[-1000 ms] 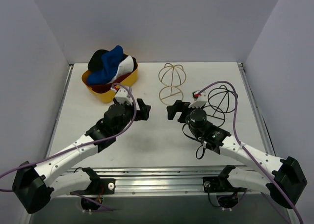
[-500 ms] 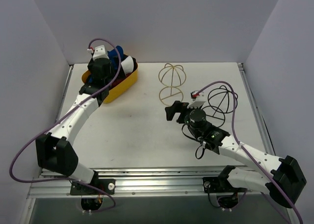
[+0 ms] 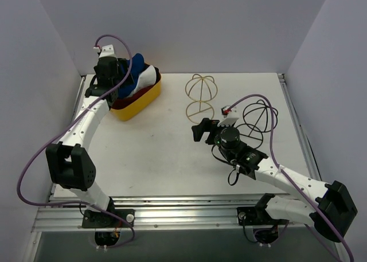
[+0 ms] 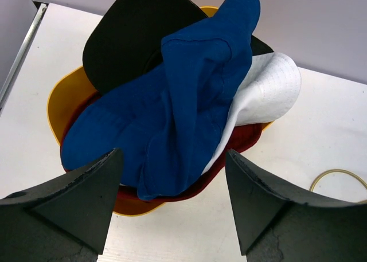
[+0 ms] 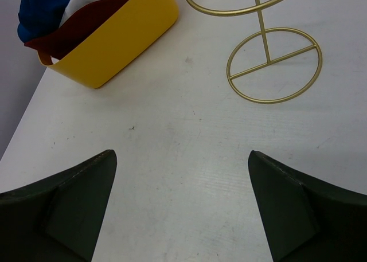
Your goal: Stack the hats
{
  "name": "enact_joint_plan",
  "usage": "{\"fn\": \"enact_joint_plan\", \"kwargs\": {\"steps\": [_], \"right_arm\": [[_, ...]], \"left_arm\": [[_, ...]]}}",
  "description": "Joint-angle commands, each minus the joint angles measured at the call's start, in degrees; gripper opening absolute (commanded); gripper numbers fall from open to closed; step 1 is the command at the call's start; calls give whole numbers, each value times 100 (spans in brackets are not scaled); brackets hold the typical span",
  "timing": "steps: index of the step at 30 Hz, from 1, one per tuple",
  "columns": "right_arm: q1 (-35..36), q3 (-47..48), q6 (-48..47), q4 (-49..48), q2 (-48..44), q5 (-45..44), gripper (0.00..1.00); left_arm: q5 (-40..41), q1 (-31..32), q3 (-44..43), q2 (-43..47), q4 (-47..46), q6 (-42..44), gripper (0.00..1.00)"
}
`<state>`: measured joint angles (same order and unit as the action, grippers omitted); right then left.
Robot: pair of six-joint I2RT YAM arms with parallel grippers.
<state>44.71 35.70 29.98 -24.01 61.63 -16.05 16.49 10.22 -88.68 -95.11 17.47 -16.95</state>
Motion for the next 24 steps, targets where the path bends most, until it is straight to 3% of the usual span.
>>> {"fn": "enact_joint_plan", "kwargs": {"steps": [1, 10, 11, 12, 14, 15, 19, 24], "right_arm": [[47, 253, -1, -25, -115, 67, 94], [56, 200, -80, -42, -265, 32, 94], [56, 200, -88, -51, -265, 58, 94], [64, 209, -97, -42, -248, 67, 94], [56, 209, -115, -60, -248, 76, 94], [64, 209, -124, -51, -239, 85, 94], [56, 227, -150, -42, -230, 85, 94], [56, 209, -194, -77, -265, 76, 93]], "left_arm": [[-163, -90, -298, -139, 37, 174, 80], [-304, -196, -342, -579, 19, 69, 68], [-313, -222, -342, -622, 10, 60, 64], [-313, -231, -342, -623, 10, 60, 50], [-278, -231, -299, -562, -86, 148, 36], [-269, -231, -281, -518, -130, 174, 25], [-260, -231, -263, -254, -306, 359, 3], [-322, -222, -491, 115, -210, 447, 2]]}}
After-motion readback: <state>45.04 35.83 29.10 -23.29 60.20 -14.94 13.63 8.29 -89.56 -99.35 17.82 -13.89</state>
